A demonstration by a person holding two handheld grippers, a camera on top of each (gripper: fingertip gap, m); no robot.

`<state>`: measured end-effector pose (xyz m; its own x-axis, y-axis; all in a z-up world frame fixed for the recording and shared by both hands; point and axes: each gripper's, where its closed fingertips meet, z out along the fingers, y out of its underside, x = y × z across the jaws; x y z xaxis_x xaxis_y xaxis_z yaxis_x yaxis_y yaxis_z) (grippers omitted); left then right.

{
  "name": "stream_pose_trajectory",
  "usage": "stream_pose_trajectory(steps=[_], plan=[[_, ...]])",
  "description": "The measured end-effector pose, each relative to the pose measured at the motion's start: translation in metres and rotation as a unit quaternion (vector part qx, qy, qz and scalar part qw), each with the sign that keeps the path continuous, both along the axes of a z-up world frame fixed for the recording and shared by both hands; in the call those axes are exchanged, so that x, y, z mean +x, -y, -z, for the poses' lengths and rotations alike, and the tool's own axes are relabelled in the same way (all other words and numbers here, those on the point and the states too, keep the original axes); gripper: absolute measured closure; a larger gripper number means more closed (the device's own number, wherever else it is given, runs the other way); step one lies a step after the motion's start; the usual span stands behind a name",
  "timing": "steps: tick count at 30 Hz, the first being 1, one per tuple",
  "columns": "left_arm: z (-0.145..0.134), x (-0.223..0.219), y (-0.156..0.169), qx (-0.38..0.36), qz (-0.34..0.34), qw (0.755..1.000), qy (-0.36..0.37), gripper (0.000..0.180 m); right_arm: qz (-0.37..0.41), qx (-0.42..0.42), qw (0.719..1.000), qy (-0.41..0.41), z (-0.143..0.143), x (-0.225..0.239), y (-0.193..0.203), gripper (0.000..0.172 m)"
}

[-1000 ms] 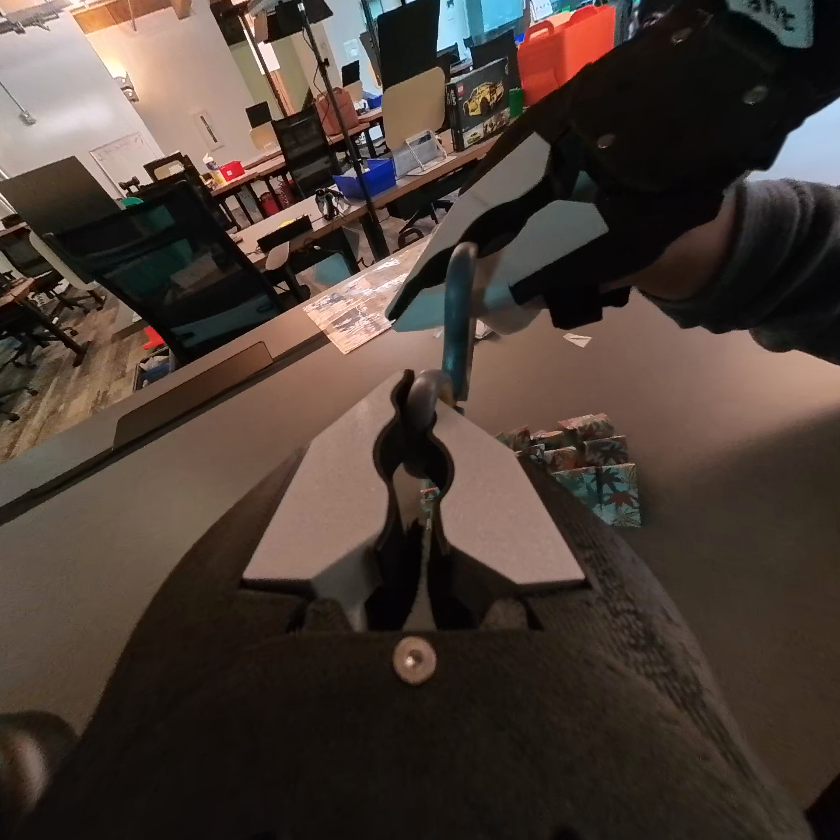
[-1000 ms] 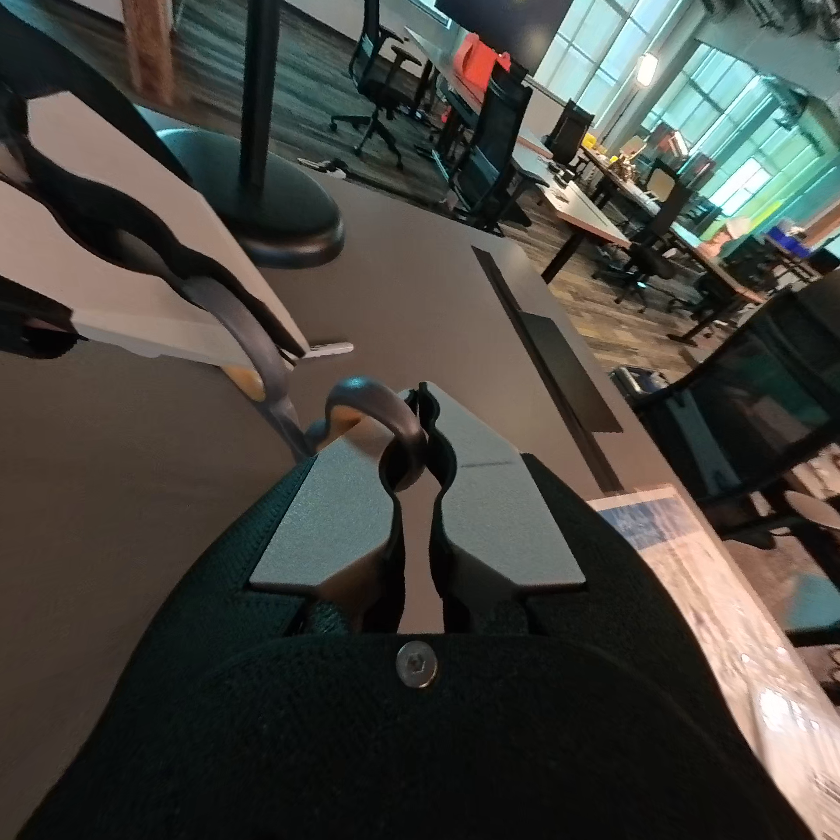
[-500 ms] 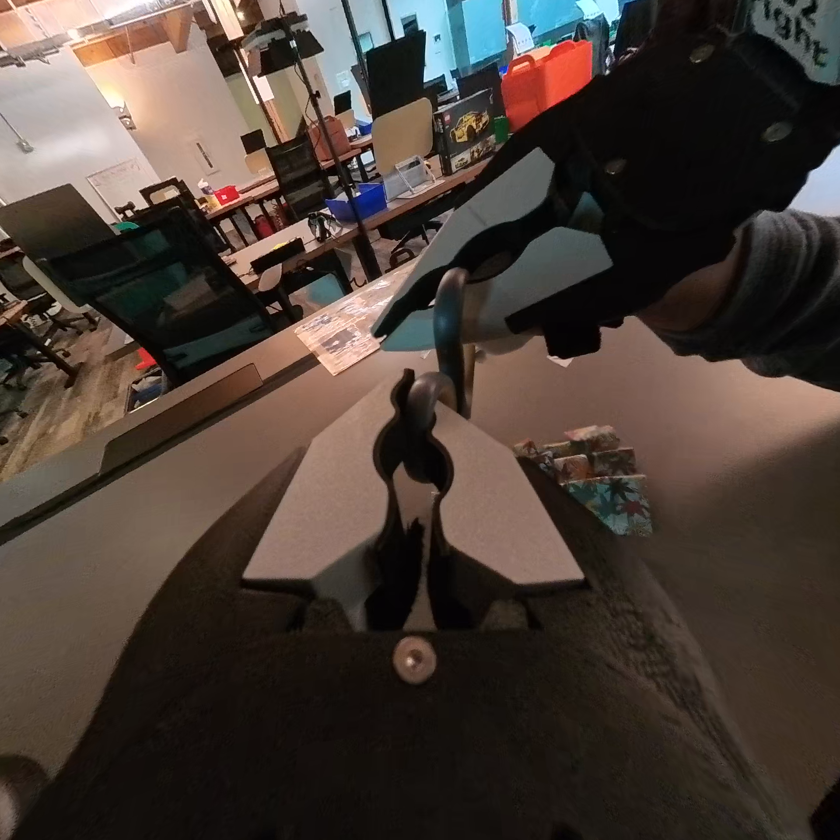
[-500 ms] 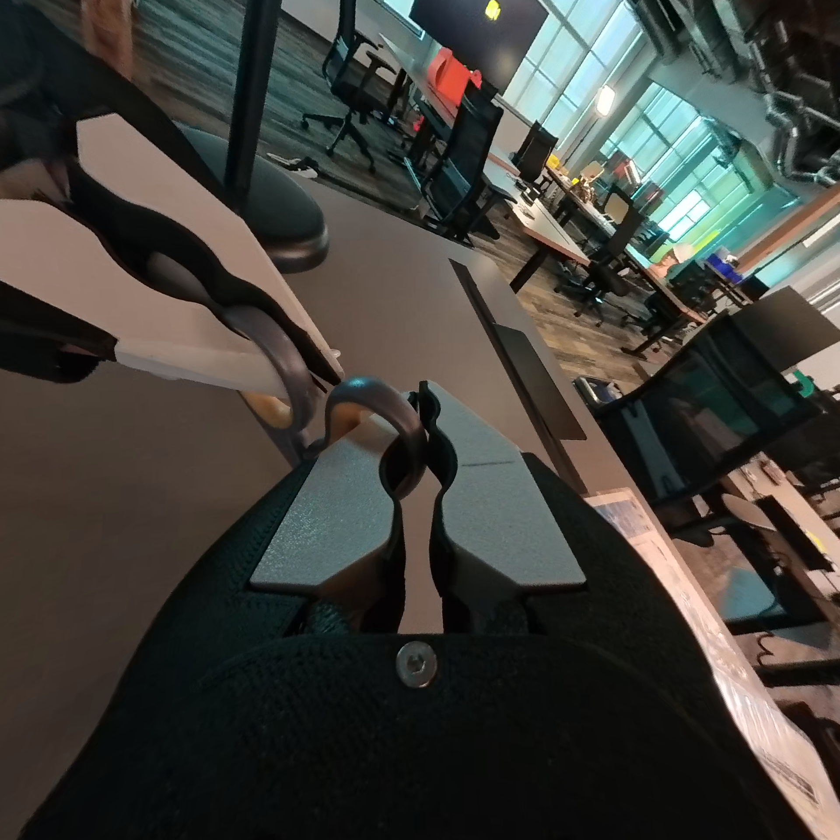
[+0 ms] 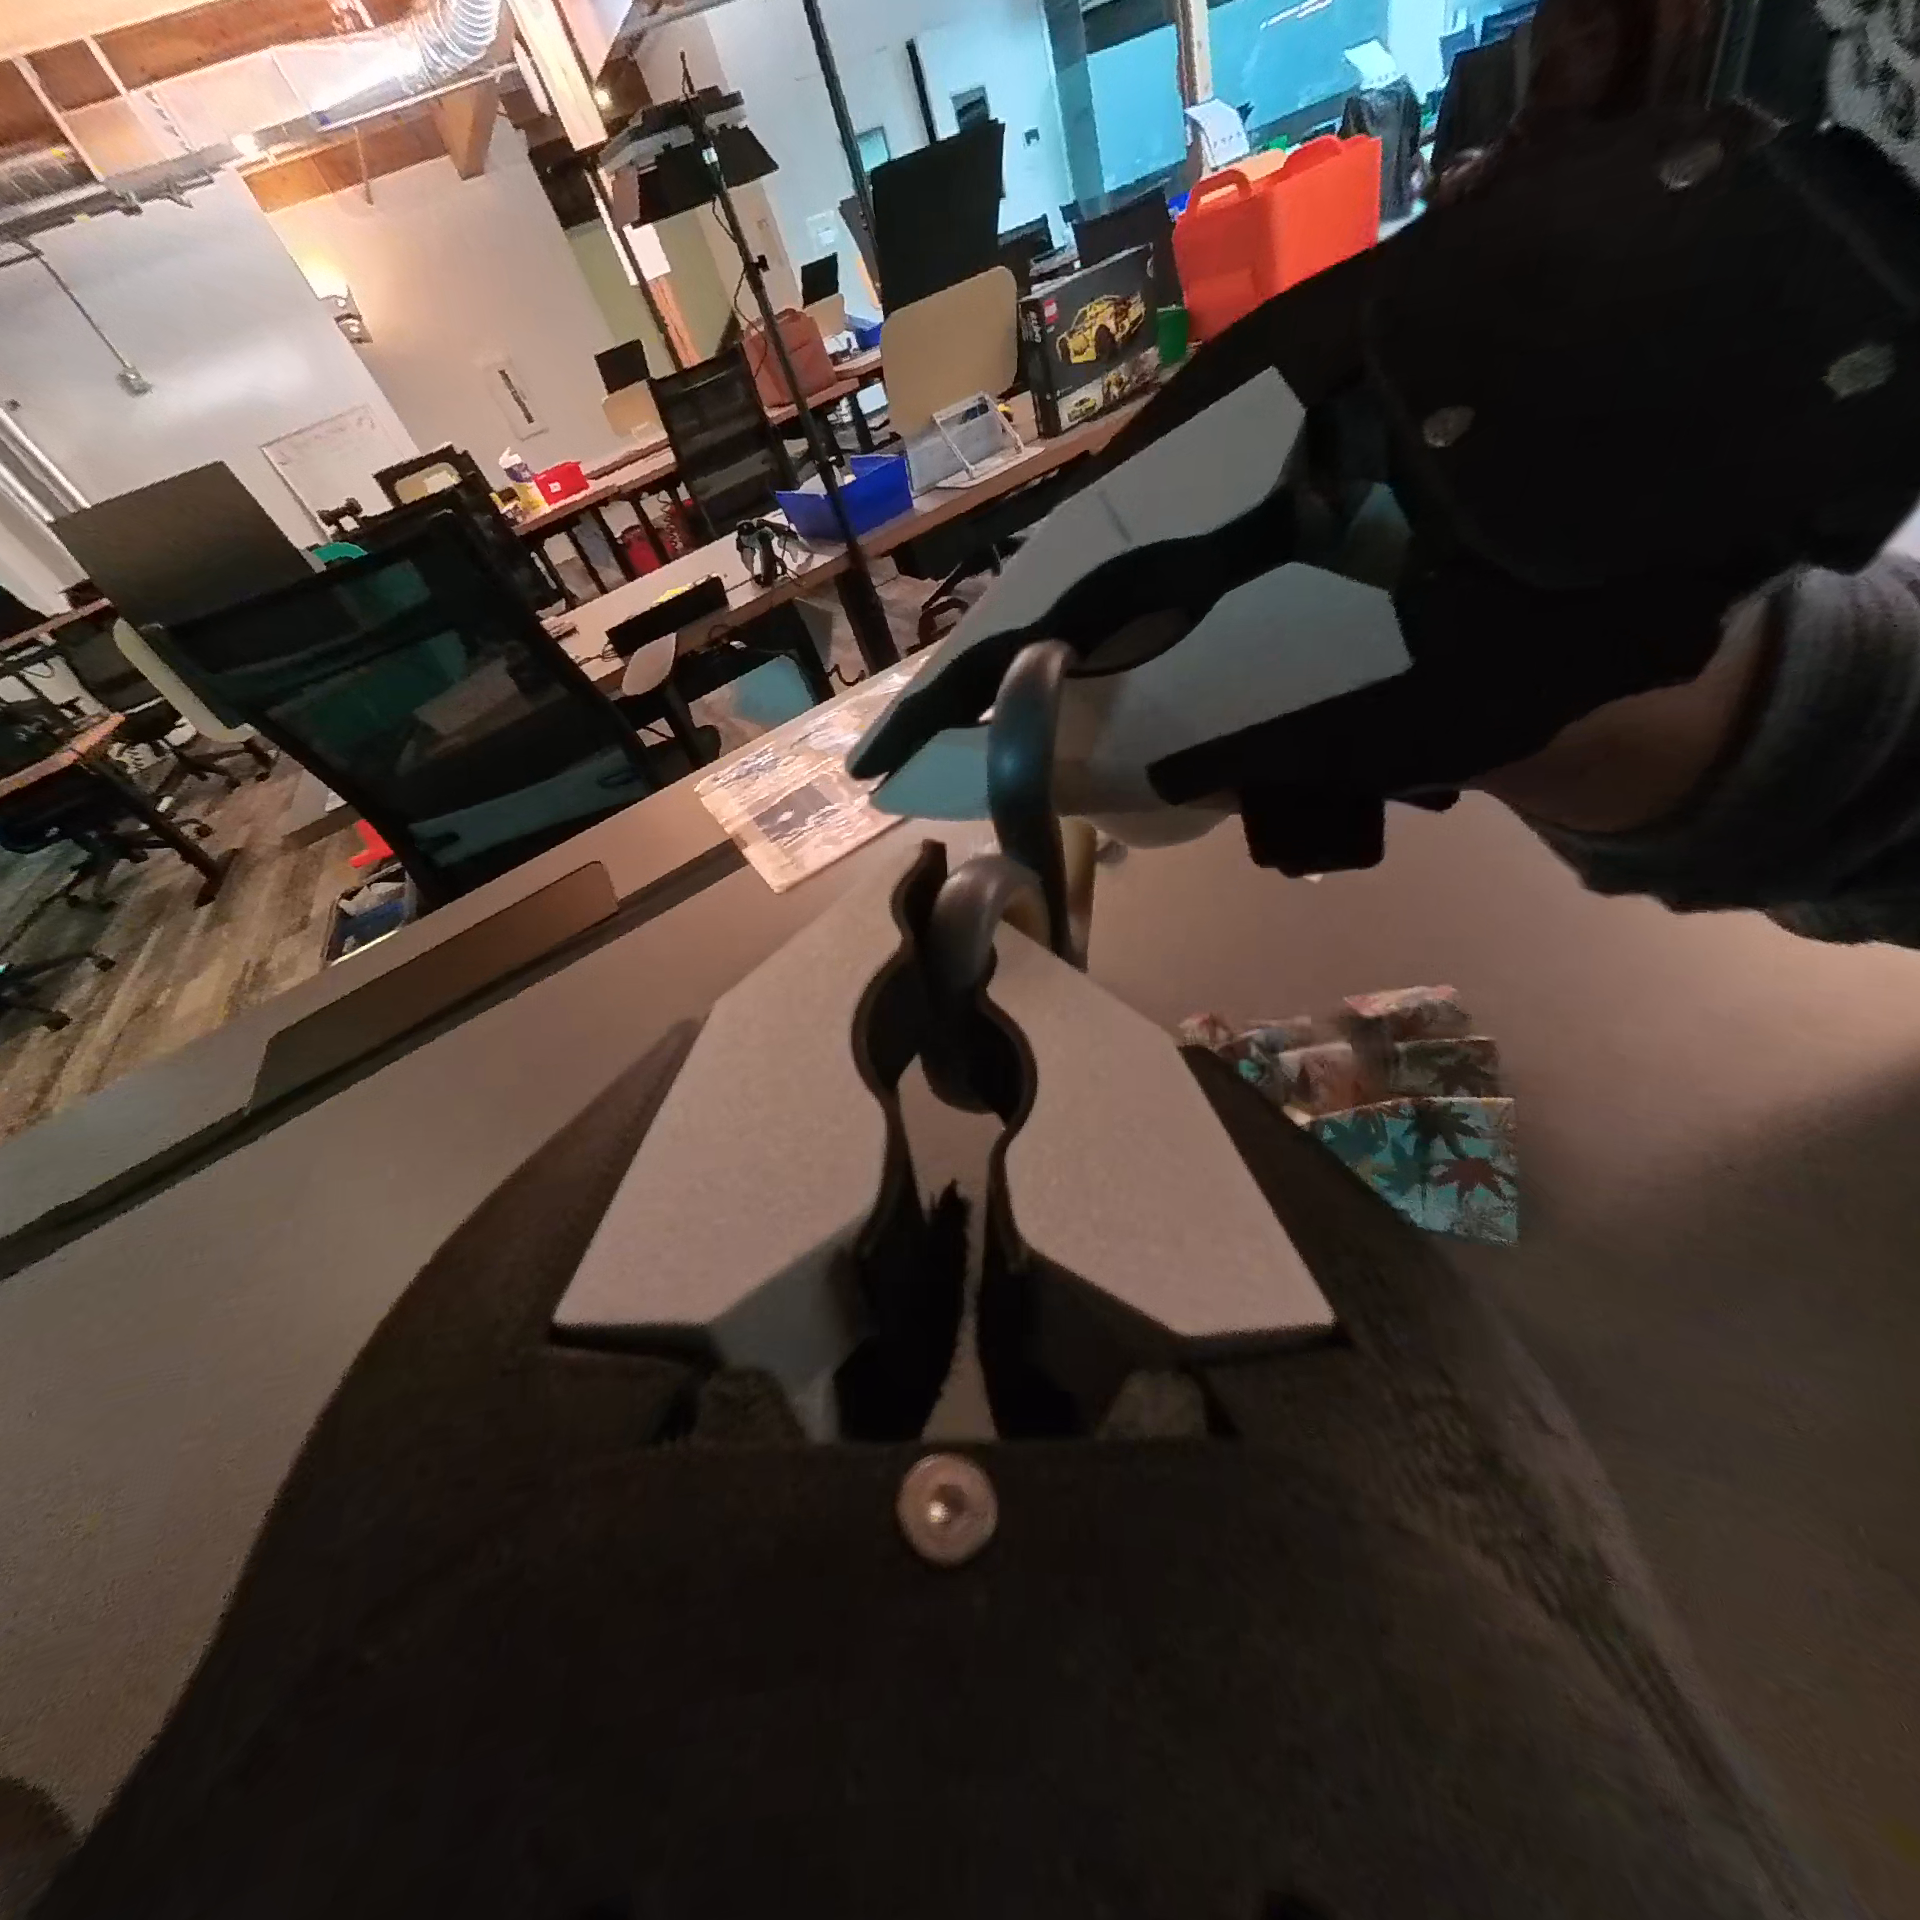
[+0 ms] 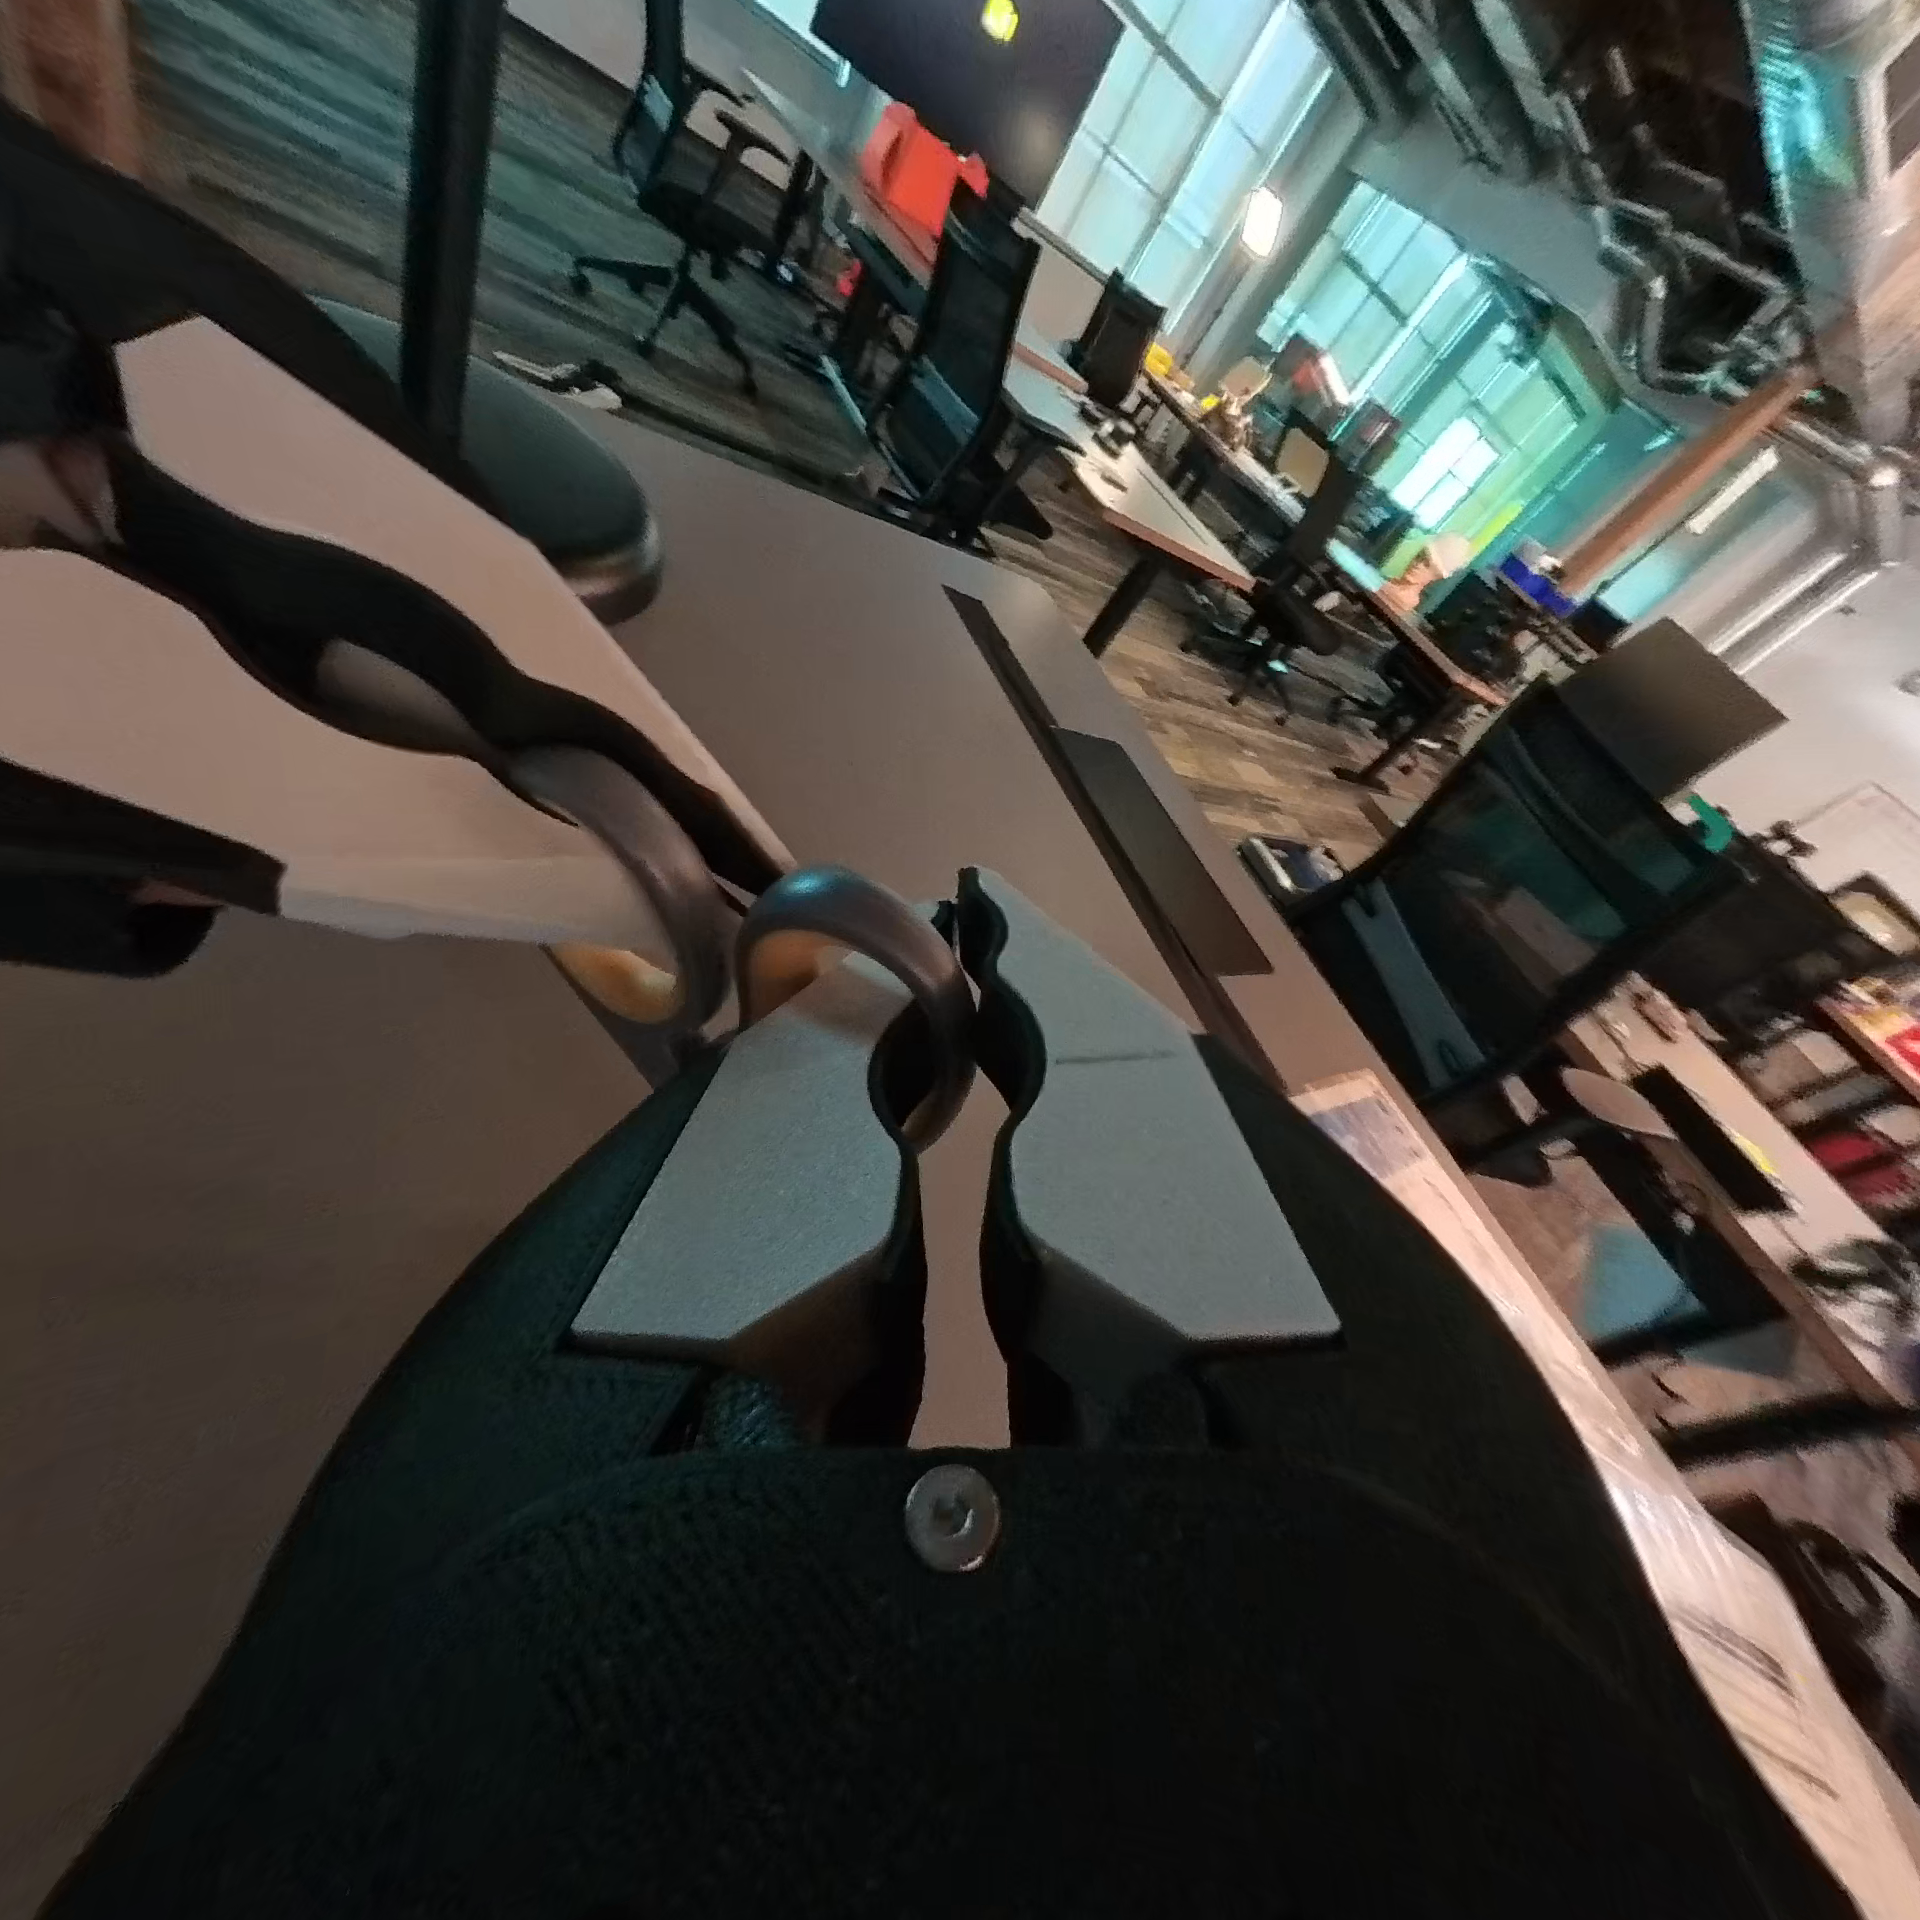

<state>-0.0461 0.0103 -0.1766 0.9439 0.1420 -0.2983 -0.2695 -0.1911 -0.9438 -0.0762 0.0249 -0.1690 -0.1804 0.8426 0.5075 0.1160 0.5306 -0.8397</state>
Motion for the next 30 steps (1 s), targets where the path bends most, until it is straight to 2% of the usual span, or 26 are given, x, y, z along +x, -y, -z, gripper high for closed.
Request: stream_pose_trajectory(steps=[12, 20, 30], plan=[[-0.006, -0.002, -0.018, 0.027, -0.003, 1.000, 0.000, 0.180, 0.038, -0.008, 0.999, -0.021, -0.006, 0.000, -0.019, 0.172], [-0.006, -0.005, -0.022, 0.021, 0.010, 0.998, -0.066, 0.180, 0.022, 0.034, 0.999, -0.024, -0.009, 0.003, -0.028, 0.172], [-0.006, -0.023, -0.015, 0.045, 0.016, 0.998, -0.041, 0.180, 0.057, -0.050, 0.997, -0.033, -0.024, 0.022, -0.080, 0.172]])
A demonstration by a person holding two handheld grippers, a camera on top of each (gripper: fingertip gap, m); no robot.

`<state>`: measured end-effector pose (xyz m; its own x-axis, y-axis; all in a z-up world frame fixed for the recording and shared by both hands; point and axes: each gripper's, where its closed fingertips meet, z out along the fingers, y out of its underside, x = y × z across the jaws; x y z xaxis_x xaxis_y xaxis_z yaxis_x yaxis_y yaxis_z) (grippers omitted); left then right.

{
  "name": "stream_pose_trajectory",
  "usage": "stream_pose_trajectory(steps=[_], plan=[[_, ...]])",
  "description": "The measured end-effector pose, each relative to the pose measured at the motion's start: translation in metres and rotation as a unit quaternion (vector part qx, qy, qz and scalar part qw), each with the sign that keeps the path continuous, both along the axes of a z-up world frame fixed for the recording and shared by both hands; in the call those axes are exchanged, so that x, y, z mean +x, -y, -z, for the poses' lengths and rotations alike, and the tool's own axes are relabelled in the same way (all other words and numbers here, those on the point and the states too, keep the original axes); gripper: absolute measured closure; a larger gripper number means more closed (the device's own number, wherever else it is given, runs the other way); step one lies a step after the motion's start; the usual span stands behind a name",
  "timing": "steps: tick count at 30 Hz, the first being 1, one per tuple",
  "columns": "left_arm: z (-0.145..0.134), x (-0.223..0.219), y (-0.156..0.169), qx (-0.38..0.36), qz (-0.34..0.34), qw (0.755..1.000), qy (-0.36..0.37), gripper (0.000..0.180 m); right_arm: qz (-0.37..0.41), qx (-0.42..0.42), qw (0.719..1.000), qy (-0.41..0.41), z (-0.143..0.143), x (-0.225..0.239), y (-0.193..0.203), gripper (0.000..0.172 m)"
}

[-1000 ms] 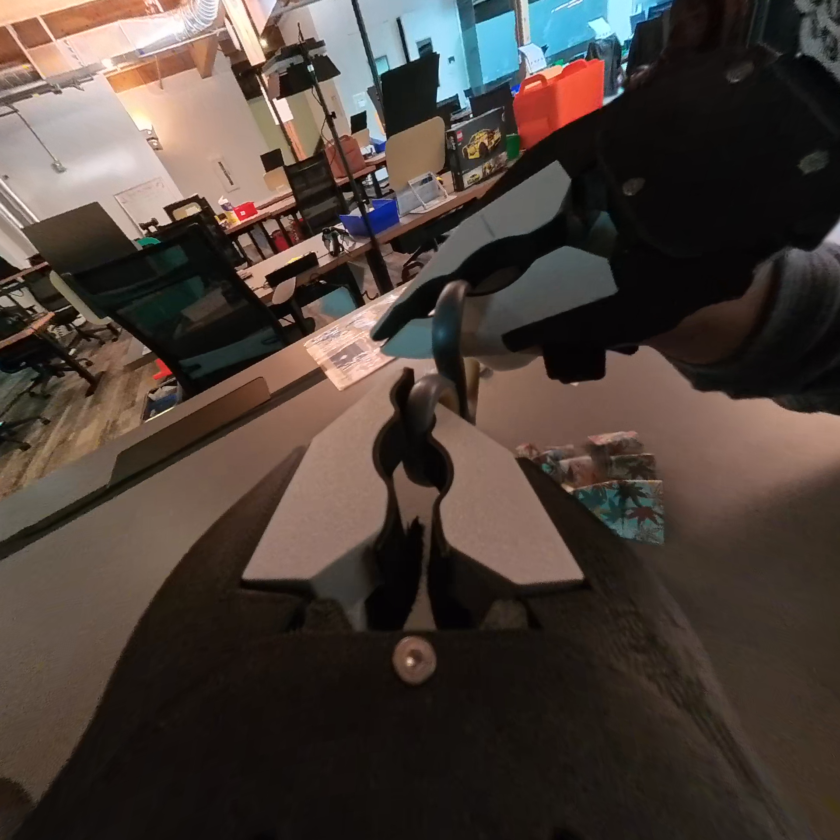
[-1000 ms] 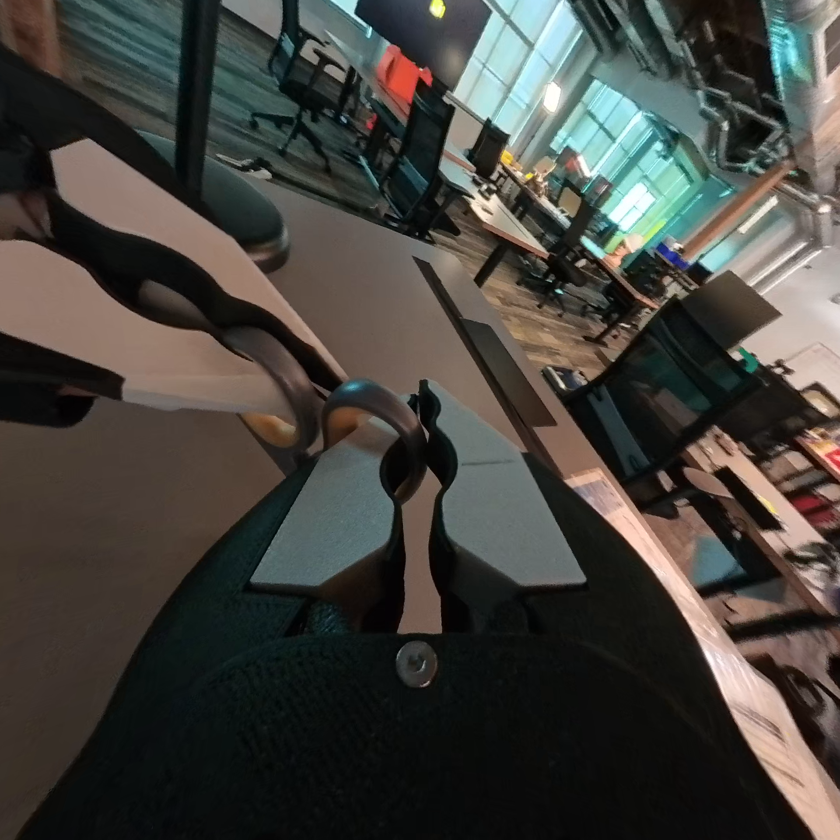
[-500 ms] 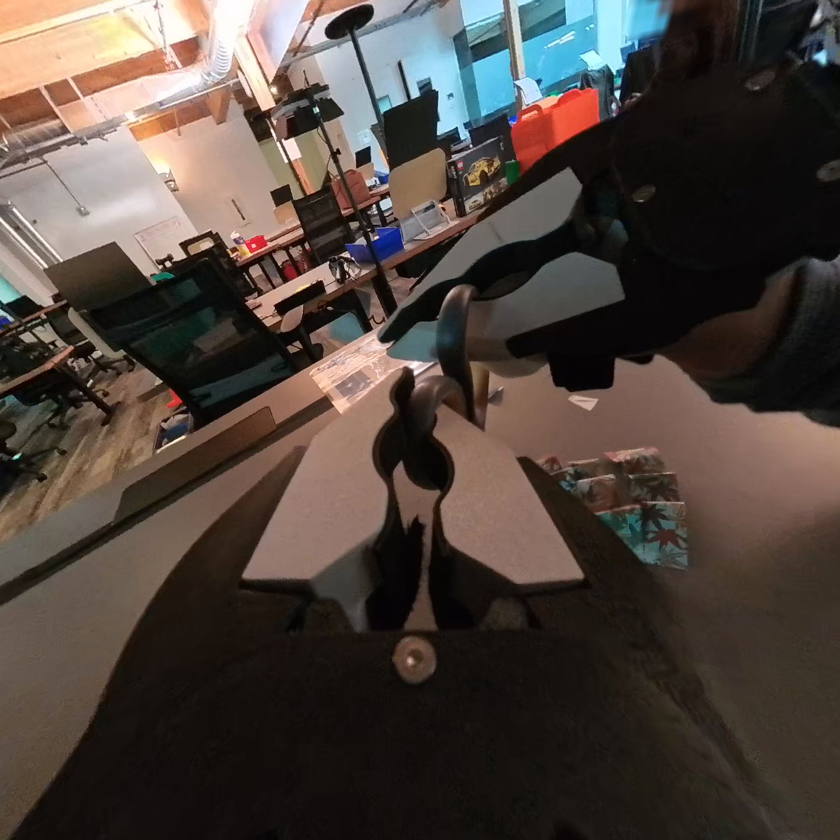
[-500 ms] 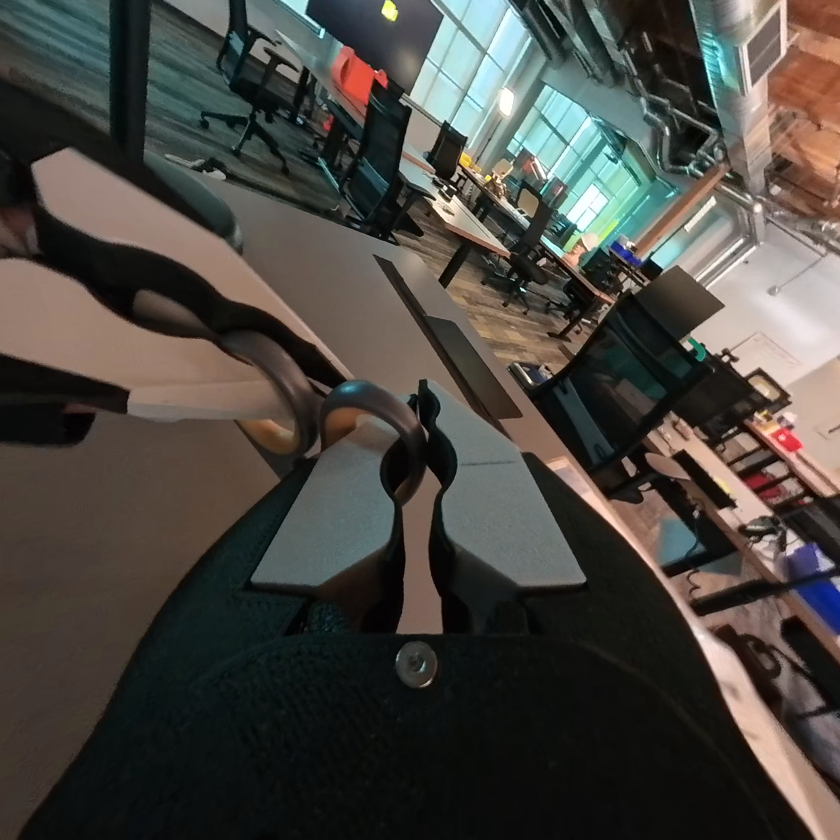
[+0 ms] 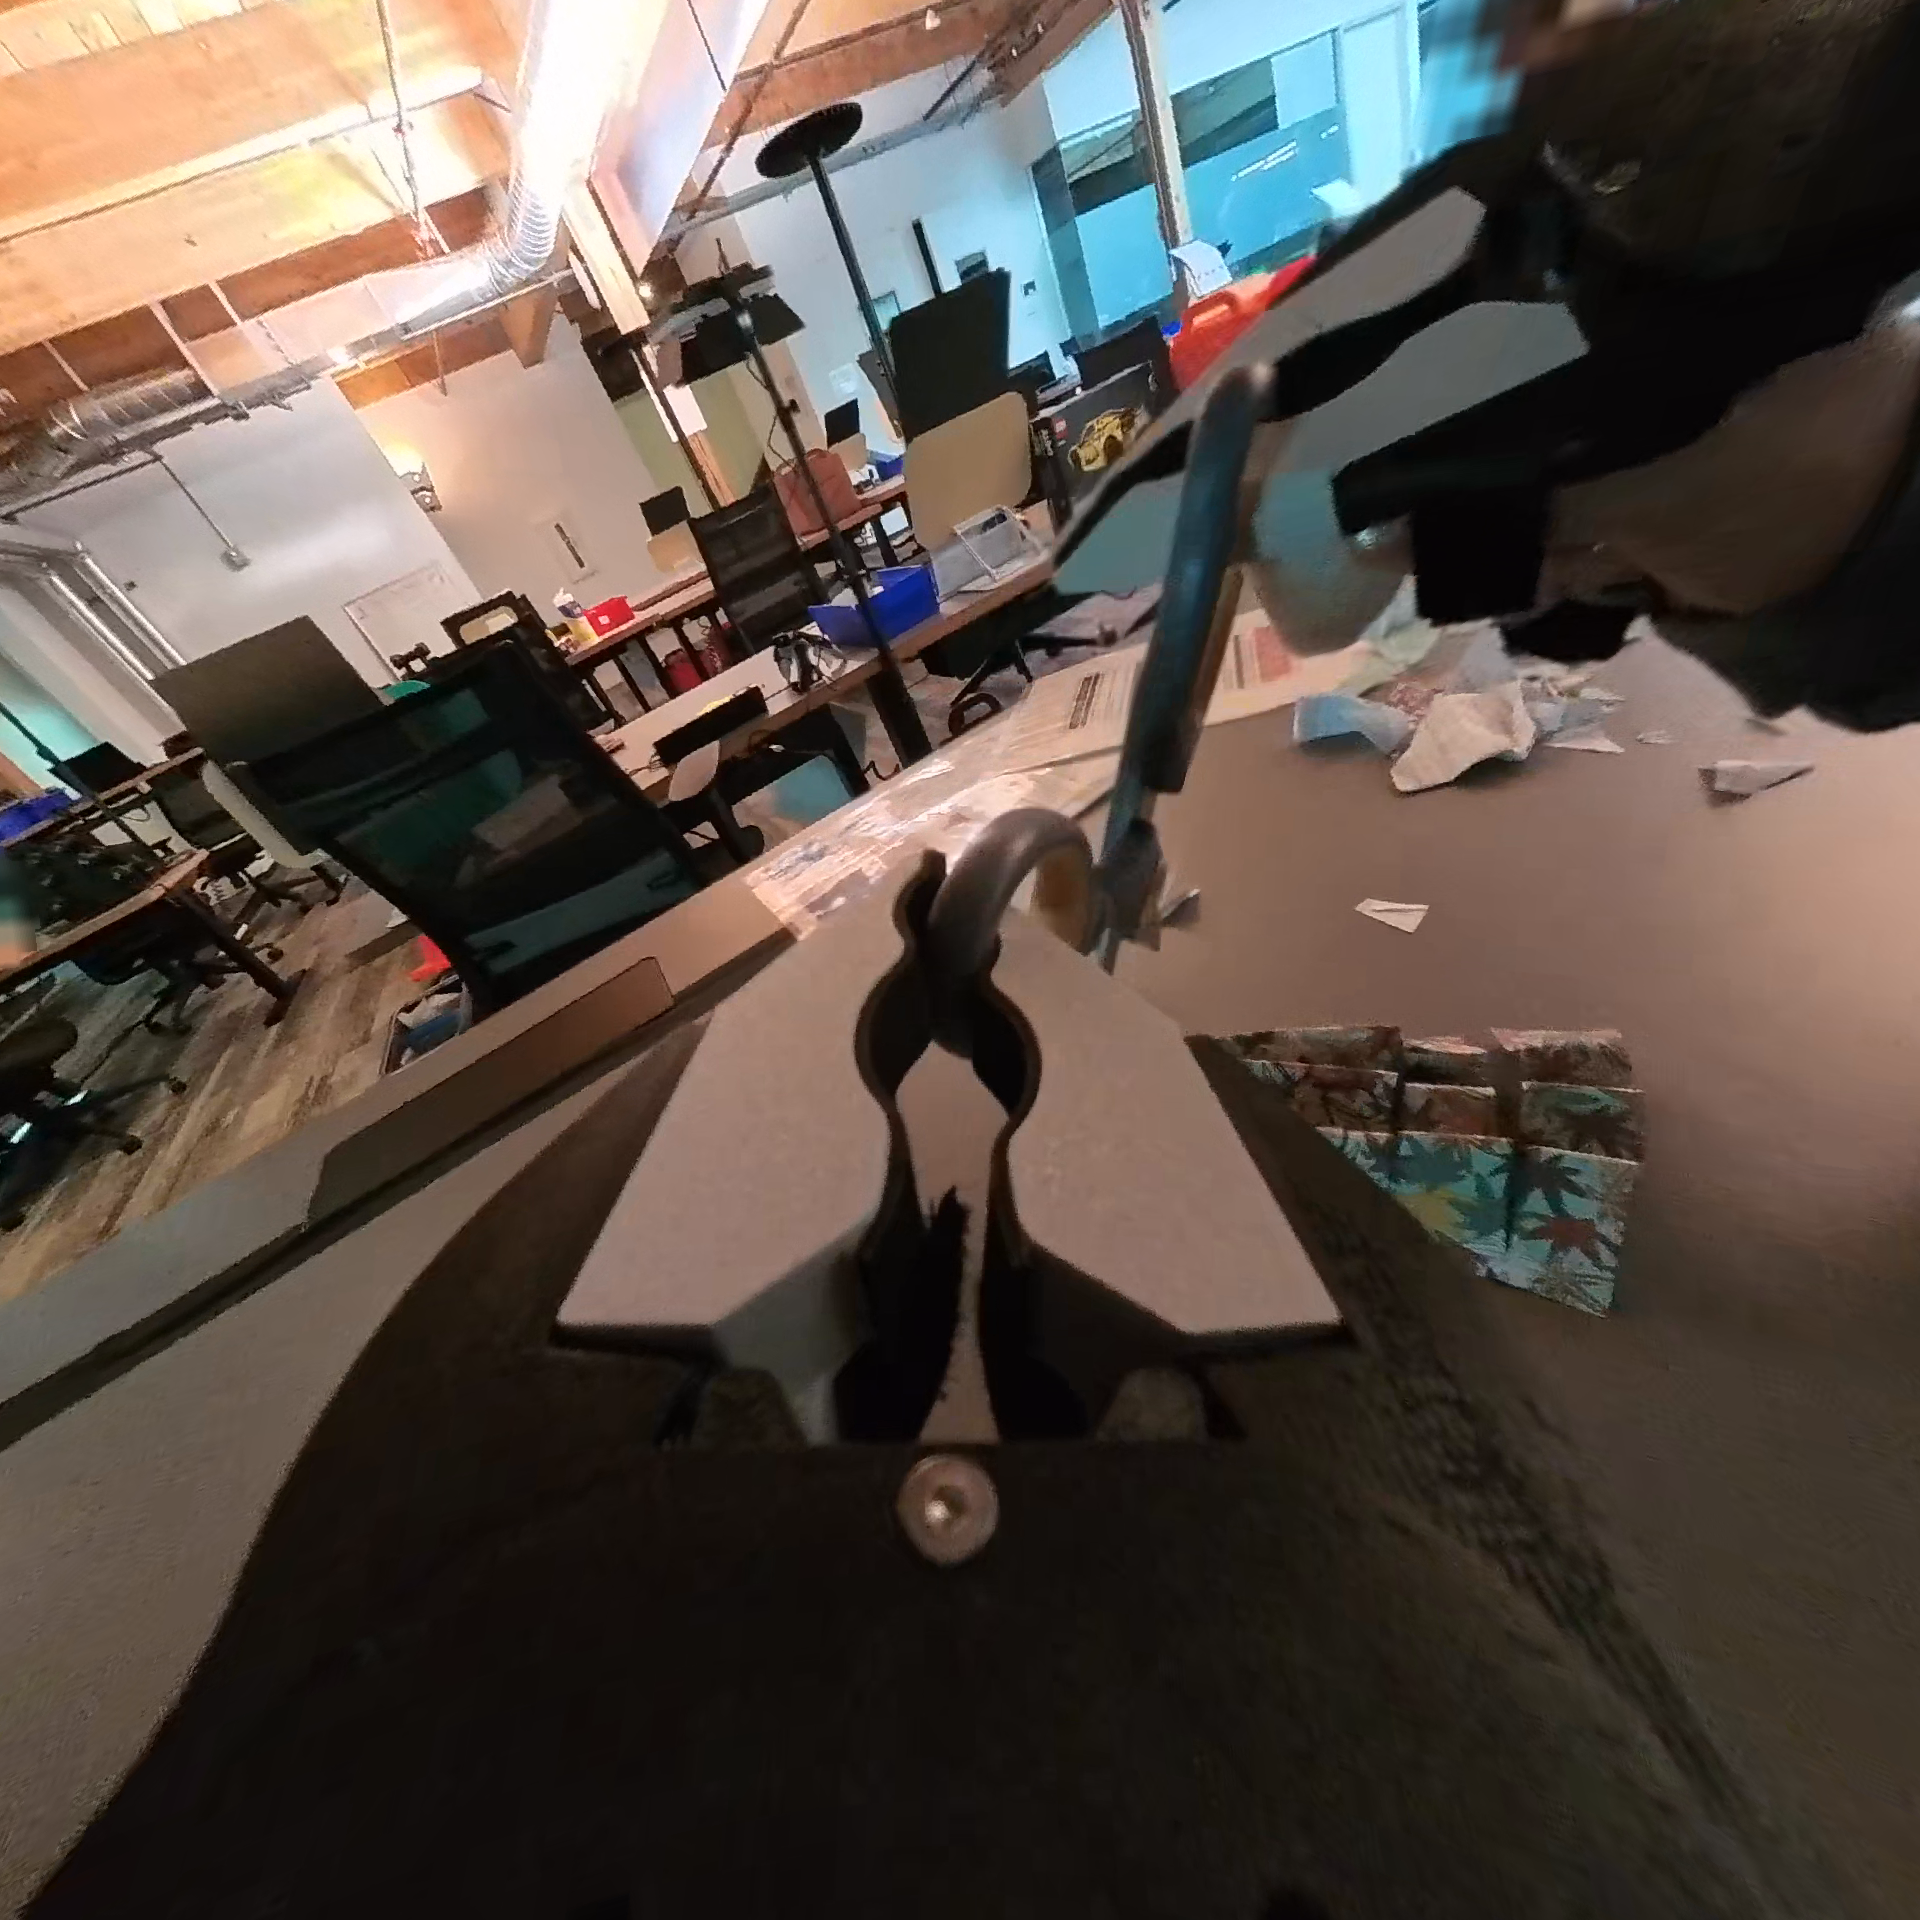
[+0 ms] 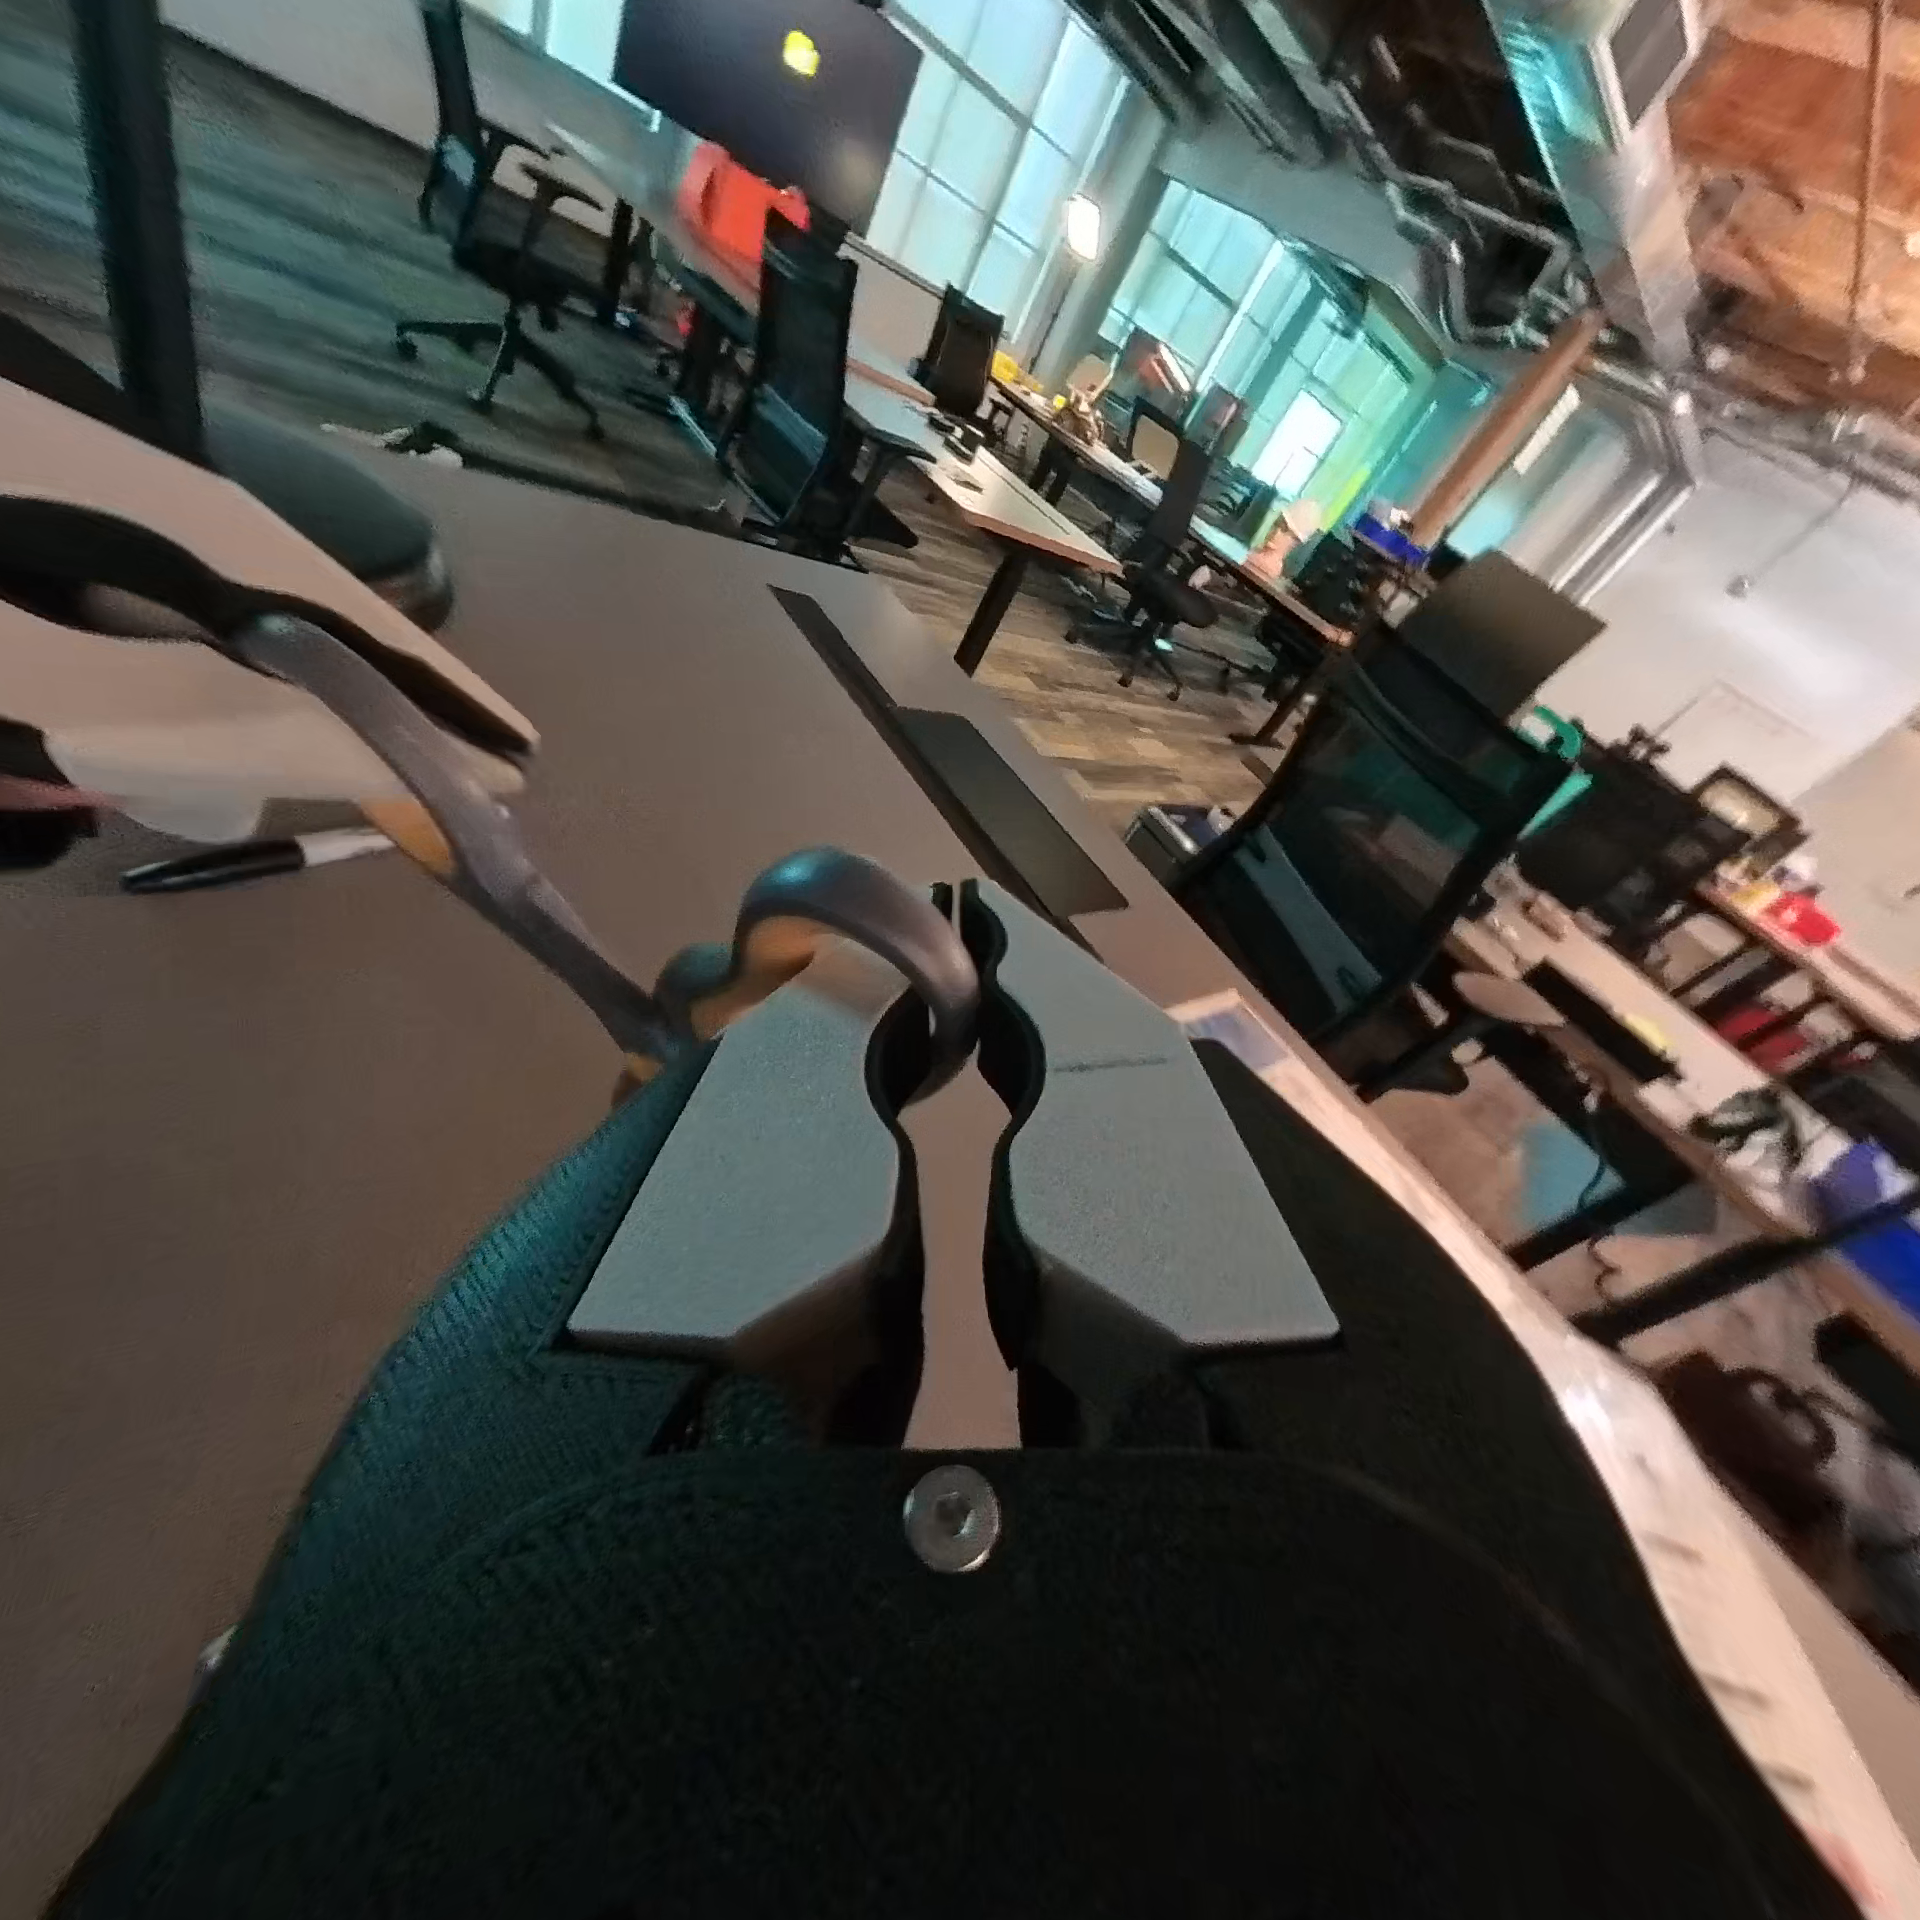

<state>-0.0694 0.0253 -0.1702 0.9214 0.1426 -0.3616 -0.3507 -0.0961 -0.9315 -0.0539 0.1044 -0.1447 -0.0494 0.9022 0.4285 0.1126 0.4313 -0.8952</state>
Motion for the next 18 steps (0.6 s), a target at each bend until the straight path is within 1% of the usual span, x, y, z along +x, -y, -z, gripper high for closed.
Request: stream_pose_trajectory(steps=[3, 7, 9, 12, 18], plan=[[-0.004, 0.000, -0.005, -0.002, 0.036, 0.999, 0.006, 0.180, -0.009, -0.037, 0.999, 0.014, 0.003, 0.011, -0.003, 0.172], [-0.006, -0.010, -0.024, -0.017, 0.090, 0.996, 0.009, 0.180, -0.005, -0.044, 0.998, 0.035, 0.006, 0.031, 0.004, 0.172], [-0.006, -0.016, -0.034, -0.031, 0.104, 0.994, 0.014, 0.180, 0.004, -0.037, 0.998, 0.048, 0.010, 0.041, 0.006, 0.172], [-0.003, -0.021, -0.047, -0.051, 0.115, 0.992, 0.016, 0.180, -0.002, -0.070, 0.994, 0.080, 0.024, 0.054, 0.011, 0.172], [0.022, -0.027, -0.066, -0.105, 0.132, 0.984, 0.052, 0.180, 0.011, -0.118, 0.986, 0.115, 0.055, 0.064, 0.005, 0.172]])
